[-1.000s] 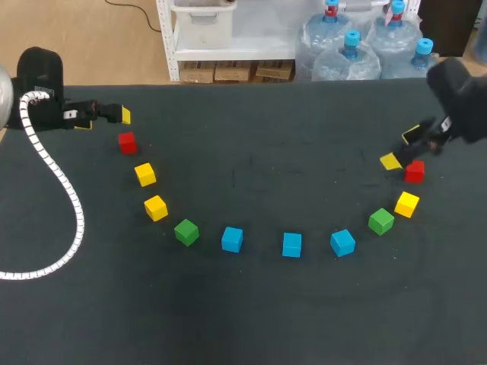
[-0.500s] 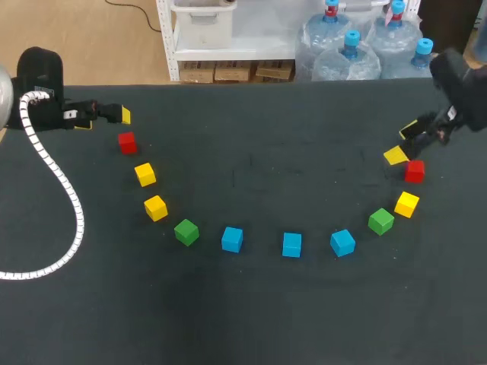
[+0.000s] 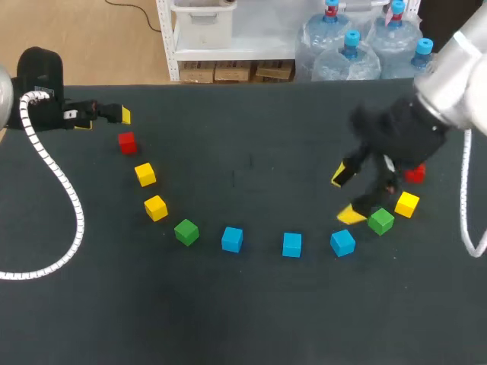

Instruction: Place the blue cubes, place green cubes on the blue cubes, place the yellow cubes on the green cubes, then place the red cubes on the yellow cubes, and place purple cube on the red cubes.

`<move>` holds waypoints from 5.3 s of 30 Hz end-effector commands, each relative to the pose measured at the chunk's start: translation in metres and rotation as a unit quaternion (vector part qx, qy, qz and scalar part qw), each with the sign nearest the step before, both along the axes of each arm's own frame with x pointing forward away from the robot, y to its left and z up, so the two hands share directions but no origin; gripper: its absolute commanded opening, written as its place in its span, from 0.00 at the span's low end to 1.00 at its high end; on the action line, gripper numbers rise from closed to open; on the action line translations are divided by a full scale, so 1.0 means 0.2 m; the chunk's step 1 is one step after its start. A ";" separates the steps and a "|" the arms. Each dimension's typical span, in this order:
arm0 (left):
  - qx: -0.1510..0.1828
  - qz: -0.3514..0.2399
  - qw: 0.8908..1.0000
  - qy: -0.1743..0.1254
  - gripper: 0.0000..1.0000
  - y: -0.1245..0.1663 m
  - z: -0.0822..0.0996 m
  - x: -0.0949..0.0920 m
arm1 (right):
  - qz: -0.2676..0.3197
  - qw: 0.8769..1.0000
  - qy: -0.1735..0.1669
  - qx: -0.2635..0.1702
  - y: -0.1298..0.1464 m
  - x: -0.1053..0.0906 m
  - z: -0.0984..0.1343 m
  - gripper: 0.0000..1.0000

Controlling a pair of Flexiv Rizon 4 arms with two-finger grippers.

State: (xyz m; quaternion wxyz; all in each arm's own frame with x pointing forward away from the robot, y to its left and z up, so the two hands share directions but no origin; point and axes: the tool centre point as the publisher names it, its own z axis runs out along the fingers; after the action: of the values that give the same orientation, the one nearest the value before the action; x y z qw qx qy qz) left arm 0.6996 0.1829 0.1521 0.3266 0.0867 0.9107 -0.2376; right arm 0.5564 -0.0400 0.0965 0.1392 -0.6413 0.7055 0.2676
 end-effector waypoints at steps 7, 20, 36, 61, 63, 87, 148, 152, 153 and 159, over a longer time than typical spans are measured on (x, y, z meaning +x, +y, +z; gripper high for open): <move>-0.003 -0.002 1.000 -0.002 1.00 0.01 -0.01 0.00 | 0.231 0.973 -0.005 -0.019 -0.02 0.03 -0.04 1.00; -0.003 -0.002 1.000 -0.002 1.00 0.01 -0.01 0.00 | 0.233 0.966 -0.020 -0.107 0.04 -0.02 0.00 1.00; -0.003 -0.002 1.000 -0.002 1.00 0.01 -0.01 0.00 | 0.195 0.962 -0.069 -0.177 -0.27 -0.17 -0.21 1.00; -0.003 -0.002 1.000 -0.002 1.00 0.01 -0.01 0.00 | 0.184 0.954 -0.071 -0.226 -0.17 -0.13 -0.37 1.00; -0.003 -0.002 1.000 -0.002 1.00 0.01 -0.01 0.00 | 0.189 0.952 -0.074 -0.229 -0.18 -0.13 -0.38 1.00; -0.003 -0.002 1.000 -0.002 1.00 0.01 -0.01 0.00 | 0.195 0.947 -0.089 -0.239 -0.13 -0.09 -0.37 1.00; -0.003 -0.002 1.000 -0.002 1.00 0.01 -0.01 0.00 | 0.177 0.946 -0.063 -0.265 0.10 0.19 -0.37 0.00; -0.003 -0.002 1.000 -0.002 1.00 0.01 -0.01 0.00 | 0.175 0.947 -0.071 -0.260 0.17 0.33 -0.33 0.00; -0.003 -0.002 1.000 -0.002 1.00 0.01 -0.01 0.00 | 0.174 0.950 -0.073 -0.250 0.19 0.35 -0.32 0.00; -0.003 -0.002 1.000 -0.002 1.00 0.01 -0.01 0.00 | 0.163 0.957 -0.061 -0.230 0.27 0.46 -0.33 0.00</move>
State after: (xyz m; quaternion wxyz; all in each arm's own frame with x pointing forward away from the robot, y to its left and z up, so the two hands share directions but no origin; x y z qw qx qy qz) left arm 0.6996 0.1828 0.1522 0.3266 0.0866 0.9107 -0.2375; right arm 0.6299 0.0070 0.0353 0.0123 -0.7779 0.6262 0.0517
